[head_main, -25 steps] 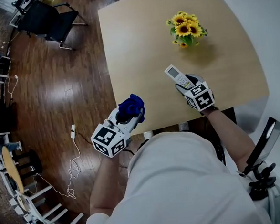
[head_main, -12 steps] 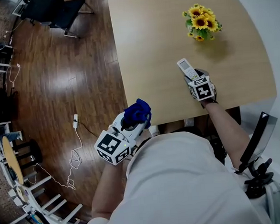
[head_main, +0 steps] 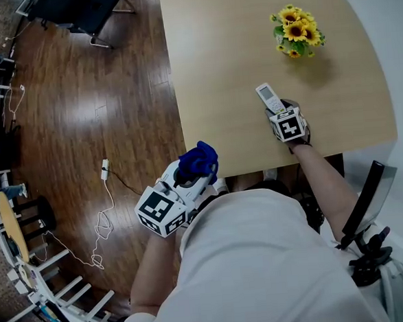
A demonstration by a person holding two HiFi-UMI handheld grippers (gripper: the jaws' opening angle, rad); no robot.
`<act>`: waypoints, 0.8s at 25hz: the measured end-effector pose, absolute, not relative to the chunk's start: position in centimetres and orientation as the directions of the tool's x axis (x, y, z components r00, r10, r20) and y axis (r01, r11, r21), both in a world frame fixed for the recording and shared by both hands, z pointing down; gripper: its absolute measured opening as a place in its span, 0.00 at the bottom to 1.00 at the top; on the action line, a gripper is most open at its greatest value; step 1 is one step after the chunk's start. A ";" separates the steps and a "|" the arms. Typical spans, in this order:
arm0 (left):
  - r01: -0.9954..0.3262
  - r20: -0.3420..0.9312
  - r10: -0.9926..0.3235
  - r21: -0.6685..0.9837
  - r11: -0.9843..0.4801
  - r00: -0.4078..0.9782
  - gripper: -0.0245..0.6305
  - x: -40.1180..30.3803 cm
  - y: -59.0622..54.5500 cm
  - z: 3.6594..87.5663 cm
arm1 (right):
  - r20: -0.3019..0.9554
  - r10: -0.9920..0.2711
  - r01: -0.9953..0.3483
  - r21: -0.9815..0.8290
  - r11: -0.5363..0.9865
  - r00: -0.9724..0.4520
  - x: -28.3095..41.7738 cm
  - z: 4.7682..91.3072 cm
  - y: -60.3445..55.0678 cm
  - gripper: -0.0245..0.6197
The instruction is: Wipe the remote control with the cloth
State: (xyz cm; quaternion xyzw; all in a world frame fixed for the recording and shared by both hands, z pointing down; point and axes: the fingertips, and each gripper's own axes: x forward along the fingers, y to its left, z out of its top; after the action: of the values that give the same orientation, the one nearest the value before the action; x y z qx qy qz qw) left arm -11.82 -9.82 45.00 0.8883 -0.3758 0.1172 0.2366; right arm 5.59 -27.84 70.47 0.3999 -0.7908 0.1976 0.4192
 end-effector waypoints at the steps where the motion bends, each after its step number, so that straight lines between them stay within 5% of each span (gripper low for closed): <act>1: -0.724 0.387 -0.613 0.334 -0.603 0.689 0.20 -11.9 -9.9 45.0 | 0.824 -0.463 -0.798 0.023 0.602 -0.326 5.7 70.7 -27.8 0.44; 20: -0.683 0.335 -0.595 0.357 -0.638 0.731 0.20 -13.1 -10.2 43.7 | 0.830 -0.457 -0.814 0.006 0.581 -0.320 7.6 67.7 -25.1 0.51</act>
State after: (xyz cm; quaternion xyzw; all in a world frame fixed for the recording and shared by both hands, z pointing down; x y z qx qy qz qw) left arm -13.12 -10.25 43.70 0.9001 -0.3549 0.0934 0.2351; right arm 7.61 -25.15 67.71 0.4052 -0.7842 0.2125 0.4192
